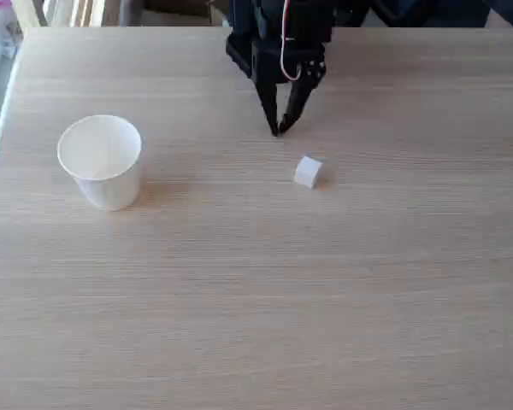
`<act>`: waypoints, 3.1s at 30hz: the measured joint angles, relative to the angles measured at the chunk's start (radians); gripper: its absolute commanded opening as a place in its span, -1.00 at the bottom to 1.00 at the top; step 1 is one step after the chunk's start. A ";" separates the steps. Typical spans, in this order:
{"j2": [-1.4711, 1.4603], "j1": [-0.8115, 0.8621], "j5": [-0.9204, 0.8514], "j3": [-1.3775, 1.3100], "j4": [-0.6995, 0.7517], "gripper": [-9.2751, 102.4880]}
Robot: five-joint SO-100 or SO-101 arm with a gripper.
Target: Grasp a block and put it in the bin.
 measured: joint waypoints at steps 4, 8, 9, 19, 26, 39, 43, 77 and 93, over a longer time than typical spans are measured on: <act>0.000 -0.043 0.026 0.000 -0.002 -0.83; 0.000 -0.049 0.029 0.000 -0.003 -0.83; 0.000 -0.049 0.031 0.000 -0.003 -0.83; 0.000 -0.049 0.031 0.000 -0.003 -0.83; 0.000 -0.049 0.031 0.000 -0.003 -0.83; 0.000 -0.049 0.031 0.000 -0.003 -0.83; 0.000 -0.049 0.031 0.000 -0.003 -0.83; -0.838 -0.149 0.497 -0.448 -0.252 -0.30; -1.121 -0.132 0.515 -0.604 -0.302 -0.30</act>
